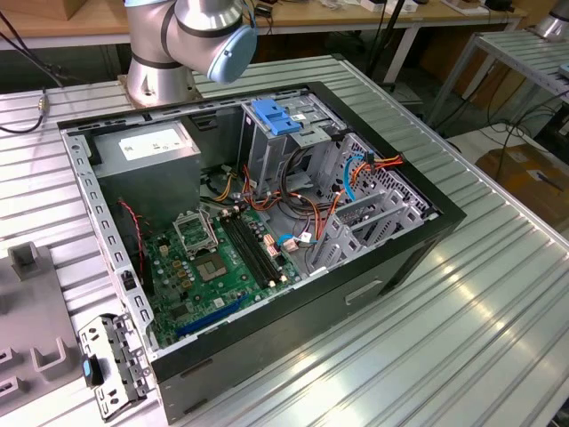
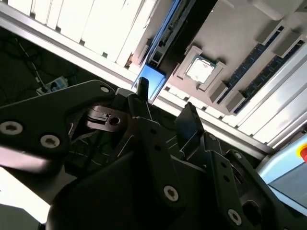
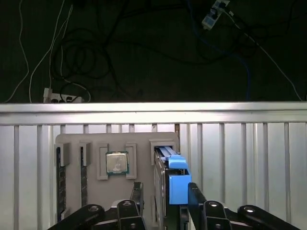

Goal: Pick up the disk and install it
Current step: 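Pick up the disk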

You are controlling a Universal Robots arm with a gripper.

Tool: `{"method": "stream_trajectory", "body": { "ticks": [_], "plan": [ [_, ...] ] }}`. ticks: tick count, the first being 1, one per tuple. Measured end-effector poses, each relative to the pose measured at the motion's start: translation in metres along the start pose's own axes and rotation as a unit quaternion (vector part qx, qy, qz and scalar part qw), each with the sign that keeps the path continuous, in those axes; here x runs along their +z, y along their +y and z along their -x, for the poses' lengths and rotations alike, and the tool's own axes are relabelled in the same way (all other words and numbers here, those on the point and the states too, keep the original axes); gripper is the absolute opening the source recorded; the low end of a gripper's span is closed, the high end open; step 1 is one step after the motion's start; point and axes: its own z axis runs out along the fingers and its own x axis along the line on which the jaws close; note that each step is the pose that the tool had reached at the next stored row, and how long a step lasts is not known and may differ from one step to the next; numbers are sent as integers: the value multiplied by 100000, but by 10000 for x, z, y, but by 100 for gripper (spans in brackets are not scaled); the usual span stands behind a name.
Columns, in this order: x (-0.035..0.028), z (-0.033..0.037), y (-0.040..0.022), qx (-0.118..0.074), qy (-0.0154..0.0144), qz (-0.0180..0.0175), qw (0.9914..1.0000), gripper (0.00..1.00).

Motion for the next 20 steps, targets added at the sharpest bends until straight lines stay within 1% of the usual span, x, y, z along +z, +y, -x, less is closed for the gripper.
{"method": "stream_trajectory", "body": {
  "ticks": [1,2,4,5,7,8,9,10,12,15,17,18,19,20],
  "plan": [
    [16,0,0,1259,-37,-8,99992,50],
    [27,0,-1,1953,-60,-14,99981,50],
    [49,2,-5,2767,-76,-7,99962,50],
    [60,9,-6,2862,-80,-9,99959,50],
    [90,60,-8,2918,-90,-12,99957,50],
    [103,104,-7,2914,-85,-14,99957,50],
    [112,133,-7,2918,-49,-17,99957,50],
    [125,154,-7,2922,63,-25,99957,50],
    [157,158,-4,2923,253,-42,99957,50],
    [170,156,15,2713,736,-70,99960,50],
    [175,154,25,2396,901,-115,99967,50],
    [180,154,31,2255,923,-464,99969,50],
    [184,153,31,2246,919,-679,99968,50],
    [184,154,31,2243,914,-744,99968,50]
  ]
}}
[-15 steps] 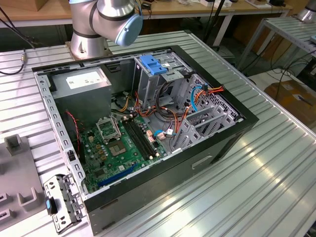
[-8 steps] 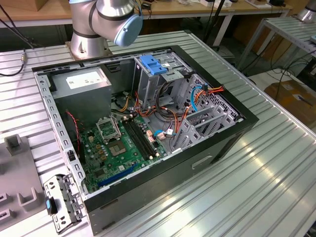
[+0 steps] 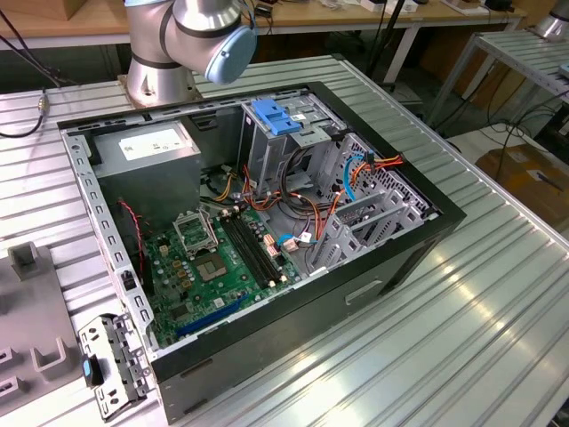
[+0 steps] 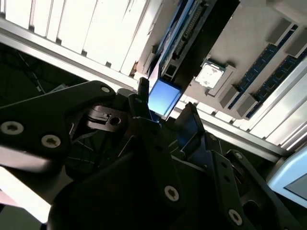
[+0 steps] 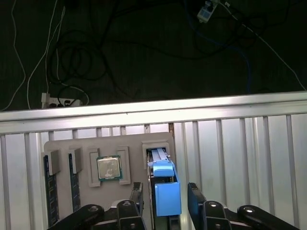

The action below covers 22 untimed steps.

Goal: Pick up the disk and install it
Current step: 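Pick up the disk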

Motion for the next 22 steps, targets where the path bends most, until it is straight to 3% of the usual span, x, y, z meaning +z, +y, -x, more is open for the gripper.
{"method": "stream_trajectory", "body": {
  "ticks": [13,20,21,22],
  "plan": [
    [8,-4,2,15,-7,-69,100000,50],
    [122,-8,-1,5,-3,-78,100000,50],
    [159,-8,0,5,15,-116,100000,50],
    [172,-8,6,12,6,-370,99999,50]
  ]
}}
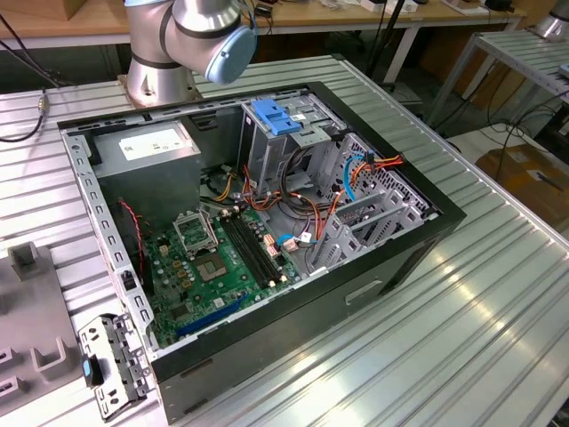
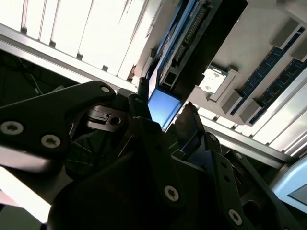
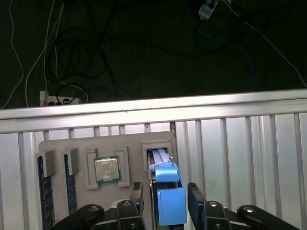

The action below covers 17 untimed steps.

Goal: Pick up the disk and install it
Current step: 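Pick up the disk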

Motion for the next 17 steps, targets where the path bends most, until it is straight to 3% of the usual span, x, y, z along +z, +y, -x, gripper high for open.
{"method": "stream_trajectory", "body": {
  "ticks": [5,10,12,17],
  "plan": [
    [42,-3,53,11,-85,-1089,99994,50],
    [95,-3,67,22,-126,-1765,99984,50],
    [115,-4,82,20,-163,-2219,99975,50],
    [130,-4,88,20,-157,-2227,99975,50]
  ]
}}
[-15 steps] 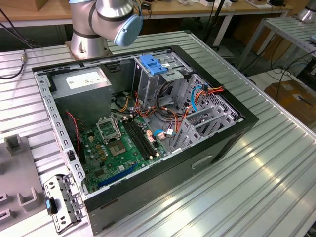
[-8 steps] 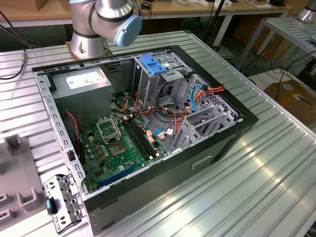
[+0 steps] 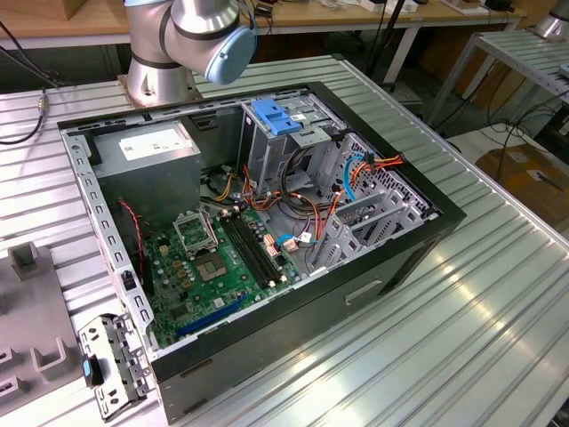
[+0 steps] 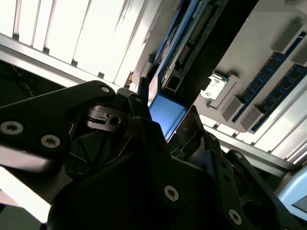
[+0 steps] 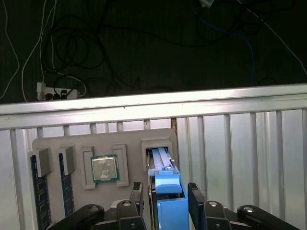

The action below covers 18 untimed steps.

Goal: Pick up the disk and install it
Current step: 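Pick up the disk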

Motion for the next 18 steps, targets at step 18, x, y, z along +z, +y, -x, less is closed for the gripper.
{"method": "stream_trajectory", "body": {
  "ticks": [18],
  "plan": [
    [36,0,2,3,3,67,100000,50]
  ]
}}
